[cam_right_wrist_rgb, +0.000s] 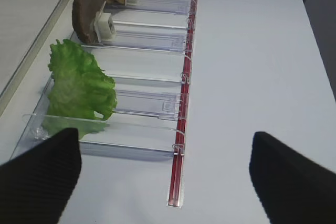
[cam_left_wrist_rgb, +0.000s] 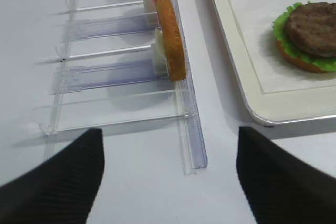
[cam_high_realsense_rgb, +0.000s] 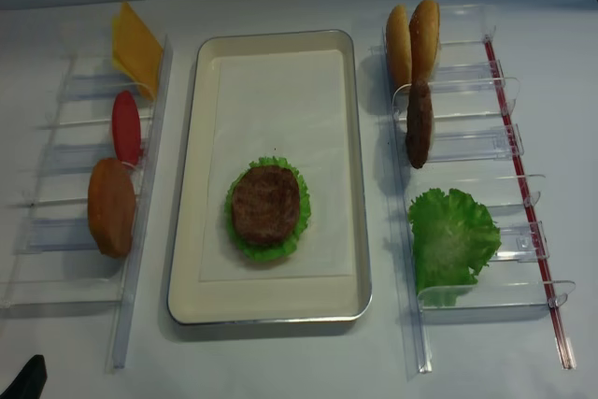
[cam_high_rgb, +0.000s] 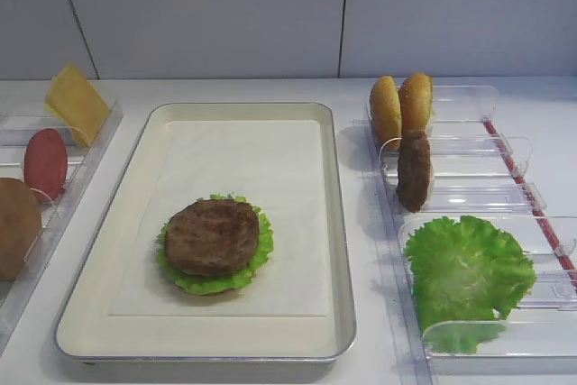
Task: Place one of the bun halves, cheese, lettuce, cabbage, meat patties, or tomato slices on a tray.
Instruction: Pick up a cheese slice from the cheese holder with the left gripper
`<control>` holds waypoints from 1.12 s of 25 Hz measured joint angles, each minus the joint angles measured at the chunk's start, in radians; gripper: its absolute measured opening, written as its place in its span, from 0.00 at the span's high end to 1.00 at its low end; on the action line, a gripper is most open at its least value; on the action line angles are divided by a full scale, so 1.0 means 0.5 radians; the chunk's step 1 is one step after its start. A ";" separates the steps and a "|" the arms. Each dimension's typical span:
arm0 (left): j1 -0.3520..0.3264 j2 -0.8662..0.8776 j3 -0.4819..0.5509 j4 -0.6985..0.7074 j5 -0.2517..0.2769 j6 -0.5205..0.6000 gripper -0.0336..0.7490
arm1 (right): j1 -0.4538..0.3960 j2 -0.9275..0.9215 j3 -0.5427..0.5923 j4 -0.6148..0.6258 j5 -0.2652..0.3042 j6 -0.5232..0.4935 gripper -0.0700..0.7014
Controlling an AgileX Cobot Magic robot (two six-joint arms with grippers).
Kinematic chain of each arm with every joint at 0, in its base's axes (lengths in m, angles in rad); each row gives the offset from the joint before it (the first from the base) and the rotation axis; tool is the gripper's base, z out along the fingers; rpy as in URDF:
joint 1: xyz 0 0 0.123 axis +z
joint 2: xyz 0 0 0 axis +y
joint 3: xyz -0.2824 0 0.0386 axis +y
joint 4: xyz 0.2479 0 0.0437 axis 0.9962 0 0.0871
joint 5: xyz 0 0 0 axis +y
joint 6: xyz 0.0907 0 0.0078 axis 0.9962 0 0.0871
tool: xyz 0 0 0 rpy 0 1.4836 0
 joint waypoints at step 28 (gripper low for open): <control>0.000 0.923 -0.438 -0.080 -0.130 -0.006 0.31 | 0.000 0.000 0.000 0.000 0.000 0.000 0.07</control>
